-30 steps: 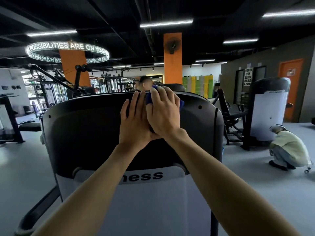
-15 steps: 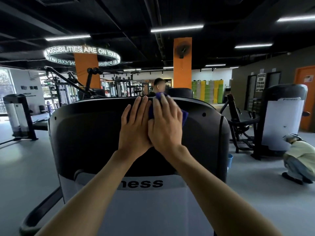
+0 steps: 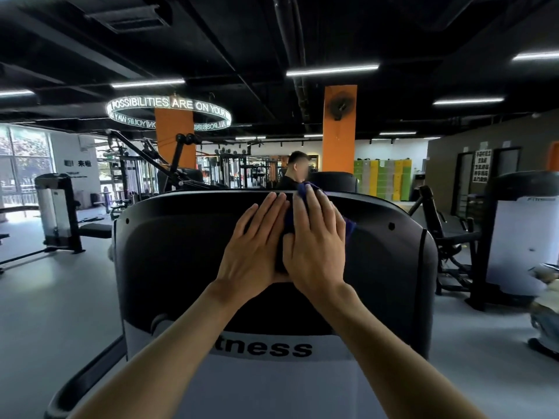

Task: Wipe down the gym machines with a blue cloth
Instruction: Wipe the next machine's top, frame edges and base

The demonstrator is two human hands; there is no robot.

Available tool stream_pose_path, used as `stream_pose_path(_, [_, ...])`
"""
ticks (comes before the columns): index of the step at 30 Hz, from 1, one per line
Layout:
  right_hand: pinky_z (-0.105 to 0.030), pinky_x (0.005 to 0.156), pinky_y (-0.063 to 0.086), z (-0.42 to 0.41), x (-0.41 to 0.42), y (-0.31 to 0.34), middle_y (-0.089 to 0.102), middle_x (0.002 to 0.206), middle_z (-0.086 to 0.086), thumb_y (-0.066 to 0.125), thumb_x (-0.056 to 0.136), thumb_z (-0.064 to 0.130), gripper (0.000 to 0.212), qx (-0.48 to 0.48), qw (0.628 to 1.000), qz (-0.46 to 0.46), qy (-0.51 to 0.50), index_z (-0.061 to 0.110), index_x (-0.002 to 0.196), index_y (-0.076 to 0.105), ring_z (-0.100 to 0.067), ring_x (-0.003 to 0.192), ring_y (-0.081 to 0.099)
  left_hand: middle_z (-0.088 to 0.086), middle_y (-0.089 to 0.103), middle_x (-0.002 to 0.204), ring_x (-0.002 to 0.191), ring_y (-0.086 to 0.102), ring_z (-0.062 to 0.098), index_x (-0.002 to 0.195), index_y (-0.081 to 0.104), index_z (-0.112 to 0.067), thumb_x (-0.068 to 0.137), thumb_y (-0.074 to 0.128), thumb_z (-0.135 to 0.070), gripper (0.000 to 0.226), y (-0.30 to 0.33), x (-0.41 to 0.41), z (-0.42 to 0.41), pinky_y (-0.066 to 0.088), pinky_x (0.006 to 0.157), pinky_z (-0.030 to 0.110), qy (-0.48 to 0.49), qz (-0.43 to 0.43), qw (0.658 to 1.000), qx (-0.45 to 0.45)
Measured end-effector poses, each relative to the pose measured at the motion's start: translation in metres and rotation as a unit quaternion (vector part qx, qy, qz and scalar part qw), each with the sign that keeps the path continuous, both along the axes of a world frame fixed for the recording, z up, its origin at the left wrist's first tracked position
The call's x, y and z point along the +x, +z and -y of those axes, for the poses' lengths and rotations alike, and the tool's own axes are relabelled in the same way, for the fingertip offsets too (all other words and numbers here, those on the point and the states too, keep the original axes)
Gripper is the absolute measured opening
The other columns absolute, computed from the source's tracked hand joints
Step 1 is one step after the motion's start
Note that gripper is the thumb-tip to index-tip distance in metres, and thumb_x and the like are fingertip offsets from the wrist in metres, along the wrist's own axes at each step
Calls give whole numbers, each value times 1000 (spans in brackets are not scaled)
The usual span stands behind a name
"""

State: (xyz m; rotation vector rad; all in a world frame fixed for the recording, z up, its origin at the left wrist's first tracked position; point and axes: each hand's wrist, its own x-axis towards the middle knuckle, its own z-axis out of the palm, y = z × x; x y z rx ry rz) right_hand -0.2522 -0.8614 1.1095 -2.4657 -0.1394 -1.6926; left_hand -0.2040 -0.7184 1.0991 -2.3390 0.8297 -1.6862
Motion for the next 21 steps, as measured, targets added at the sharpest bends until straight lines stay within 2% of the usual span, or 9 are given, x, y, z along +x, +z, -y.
stream_pose_path(3, [-42, 124, 23, 19, -2, -1, 37, 163, -7, 44, 92, 31, 64, -23, 1000, 5, -14, 14, 154, 42, -24, 153, 27, 16, 16, 172, 161, 12, 25, 162, 21, 3, 88, 43, -86, 118, -2, 6, -11, 16, 130, 45, -37, 7, 999, -17])
stream_pose_path(5, [-44, 120, 25, 23, -2, -4, 39, 161, -8, 42, 92, 30, 63, 74, 996, 32, -47, 14, 153, 42, -27, 151, 29, 16, 17, 172, 161, 13, 25, 162, 21, 4, 88, 48, -84, 117, -3, 11, -25, 16, 130, 43, -51, 14, 998, -22])
stream_pose_path(8, [-47, 121, 23, -14, 7, 0, 38, 161, -10, 37, 93, 28, 61, 219, 970, 67, -83, 11, 152, 43, -29, 151, 26, 17, 15, 172, 161, 12, 25, 162, 19, 3, 92, 41, -83, 113, -3, 18, -45, 15, 131, 42, -62, 24, 998, -1])
stream_pose_path(10, [-48, 122, 24, -53, 13, 3, 38, 161, -12, 38, 93, 28, 60, 179, 978, 74, -72, 9, 150, 44, -30, 151, 26, 17, 16, 172, 161, 12, 25, 162, 21, 3, 93, 39, -81, 110, -3, 23, -56, 15, 131, 42, -79, 27, 996, 11])
stream_pose_path(12, [-46, 124, 22, -81, 17, -3, 37, 162, -11, 41, 92, 28, 62, 65, 996, 51, -42, 10, 152, 44, -28, 153, 25, 19, 17, 171, 161, 13, 26, 161, 22, 4, 93, 41, -80, 110, -4, 30, -69, 17, 130, 43, -97, 26, 995, -3])
stream_pose_path(15, [-41, 125, 21, -76, 16, -5, 36, 163, -6, 44, 92, 30, 64, -40, 998, 27, -47, 14, 155, 42, -23, 153, 25, 23, 15, 171, 160, 12, 31, 160, 22, 7, 90, 46, -80, 114, -6, 45, -99, 18, 130, 48, -112, 19, 993, -37])
stream_pose_path(17, [-43, 123, 24, -65, 16, -3, 39, 161, -5, 44, 94, 30, 61, 12, 995, 41, -89, 15, 153, 42, -24, 151, 28, 24, 11, 171, 160, 9, 34, 162, 19, 4, 88, 48, -82, 117, -8, 55, -123, 16, 129, 54, -101, 9, 994, -43])
stream_pose_path(20, [-52, 119, 29, -89, 26, 3, 42, 159, -8, 42, 95, 24, 57, 195, 970, 91, -112, 12, 150, 44, -28, 149, 29, 24, 6, 172, 160, 5, 39, 165, 17, -7, 88, 47, -83, 113, -12, 69, -152, 12, 127, 60, -94, 3, 995, -31])
stream_pose_path(21, [-53, 119, 28, -108, 31, 4, 40, 160, -9, 41, 94, 22, 57, 217, 964, 96, -117, 11, 150, 43, -29, 150, 27, 23, 6, 172, 160, 5, 39, 166, 16, -9, 88, 47, -83, 112, -13, 73, -159, 12, 127, 60, -98, 4, 995, -20])
